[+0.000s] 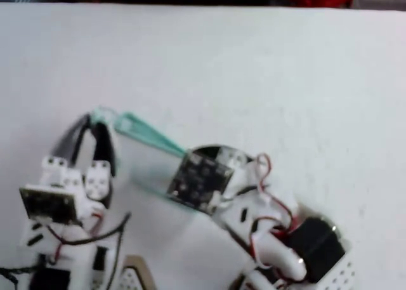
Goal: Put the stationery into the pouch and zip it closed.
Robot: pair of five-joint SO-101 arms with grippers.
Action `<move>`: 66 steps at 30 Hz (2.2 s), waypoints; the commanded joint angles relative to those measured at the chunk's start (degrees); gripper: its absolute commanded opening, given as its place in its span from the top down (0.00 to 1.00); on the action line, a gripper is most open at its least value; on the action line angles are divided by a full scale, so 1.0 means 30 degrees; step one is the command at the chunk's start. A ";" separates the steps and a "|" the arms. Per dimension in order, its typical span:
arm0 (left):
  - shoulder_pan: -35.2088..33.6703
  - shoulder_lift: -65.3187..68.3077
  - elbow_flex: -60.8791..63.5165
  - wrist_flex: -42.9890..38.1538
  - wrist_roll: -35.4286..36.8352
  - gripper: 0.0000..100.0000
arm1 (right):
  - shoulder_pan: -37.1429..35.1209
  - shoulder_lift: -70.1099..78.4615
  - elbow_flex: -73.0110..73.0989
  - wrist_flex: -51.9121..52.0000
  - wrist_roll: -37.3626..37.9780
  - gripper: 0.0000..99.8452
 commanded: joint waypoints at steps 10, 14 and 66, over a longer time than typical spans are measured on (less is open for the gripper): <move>-0.4908 -0.0132 0.1553 -0.2725 -0.0410 0.98 | -0.0015 -0.0015 0.0147 0.0747 0.0029 0.98; -0.5172 -0.0132 0.1582 -0.2696 -0.0410 0.98 | -0.0015 -0.0015 0.0147 0.0747 0.0029 0.98; -0.3385 -0.0132 0.2256 -0.1553 0.0762 0.98 | -0.4645 0.0190 0.8645 -1.2821 -0.3604 0.98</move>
